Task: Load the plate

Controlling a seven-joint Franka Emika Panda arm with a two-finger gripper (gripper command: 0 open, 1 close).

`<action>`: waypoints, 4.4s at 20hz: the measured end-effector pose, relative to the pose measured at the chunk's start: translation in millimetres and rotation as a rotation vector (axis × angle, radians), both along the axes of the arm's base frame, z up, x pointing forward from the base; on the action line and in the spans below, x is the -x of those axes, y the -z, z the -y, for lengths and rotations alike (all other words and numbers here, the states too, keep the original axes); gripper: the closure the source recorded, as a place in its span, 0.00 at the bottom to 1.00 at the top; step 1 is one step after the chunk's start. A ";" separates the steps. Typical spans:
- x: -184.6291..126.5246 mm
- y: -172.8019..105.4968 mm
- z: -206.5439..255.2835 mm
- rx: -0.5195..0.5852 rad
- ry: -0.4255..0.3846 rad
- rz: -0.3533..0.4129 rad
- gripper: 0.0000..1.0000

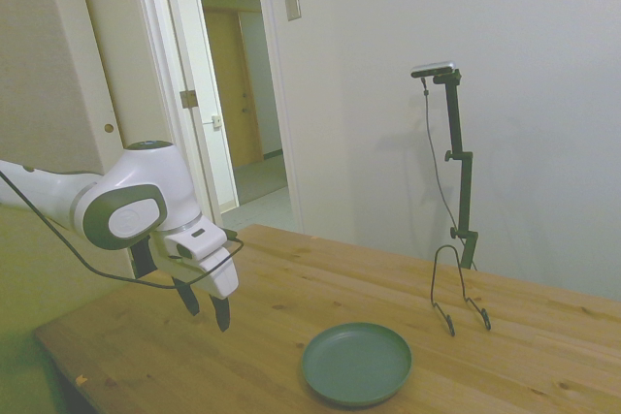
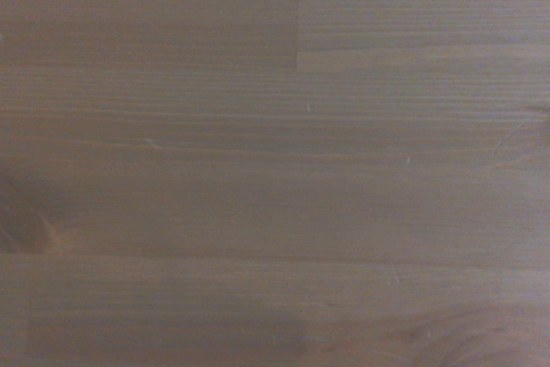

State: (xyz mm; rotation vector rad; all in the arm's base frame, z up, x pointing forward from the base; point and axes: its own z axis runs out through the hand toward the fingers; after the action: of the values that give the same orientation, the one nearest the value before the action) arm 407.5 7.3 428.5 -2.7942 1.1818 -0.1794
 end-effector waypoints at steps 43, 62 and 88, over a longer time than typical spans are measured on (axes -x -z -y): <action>-183.9 41.9 140.9 0.055 0.443 -0.221 1.00; -190.4 51.4 133.8 0.093 0.419 -0.206 1.00; -192.9 13.0 121.7 0.045 0.369 -0.002 1.00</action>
State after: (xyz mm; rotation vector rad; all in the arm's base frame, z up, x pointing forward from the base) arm 600.4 -114.3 415.5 -2.5847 1.7037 -0.2331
